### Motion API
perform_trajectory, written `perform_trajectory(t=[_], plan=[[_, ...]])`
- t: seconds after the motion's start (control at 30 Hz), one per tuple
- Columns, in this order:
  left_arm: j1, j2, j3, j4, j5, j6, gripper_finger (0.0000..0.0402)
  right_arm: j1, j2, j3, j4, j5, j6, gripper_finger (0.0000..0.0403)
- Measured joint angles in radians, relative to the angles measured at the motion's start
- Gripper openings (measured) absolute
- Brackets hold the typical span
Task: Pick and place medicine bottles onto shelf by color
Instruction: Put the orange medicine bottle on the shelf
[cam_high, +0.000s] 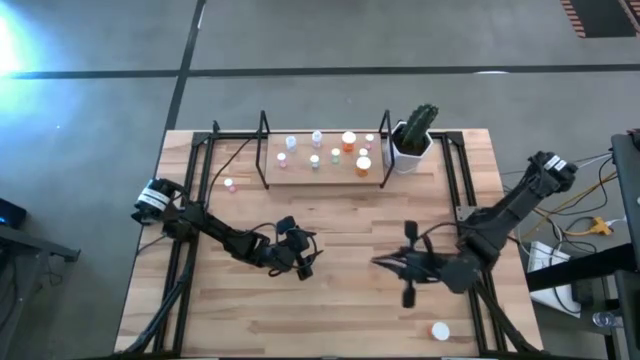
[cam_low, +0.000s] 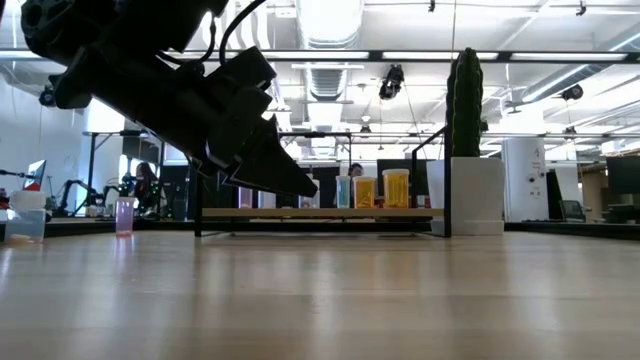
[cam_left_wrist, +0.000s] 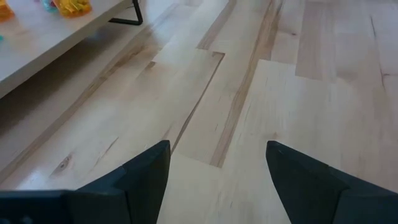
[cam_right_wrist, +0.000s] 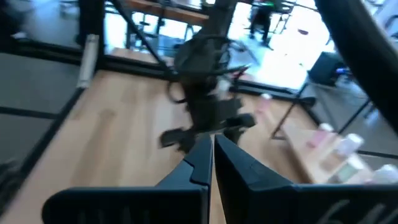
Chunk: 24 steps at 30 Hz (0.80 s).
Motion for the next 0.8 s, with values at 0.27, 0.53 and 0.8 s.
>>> perform_trajectory(t=[0.27, 0.53, 0.8], plan=[[0.000, 0.000, 0.002, 0.005, 0.000, -0.002, 0.0249, 0.207, -0.057, -0.059, -0.053, -0.009, 0.065, 0.0009], [0.009, 0.000, 0.003, 0.010, 0.000, 0.000, 0.0249, 0.255, -0.059, -0.058, 0.031, -0.120, 0.075, 0.0009], [0.009, 0.000, 0.004, 0.011, 0.000, -0.005, 0.0249, 0.272, -0.052, -0.058, -0.144, -0.168, 0.397, 0.0011]])
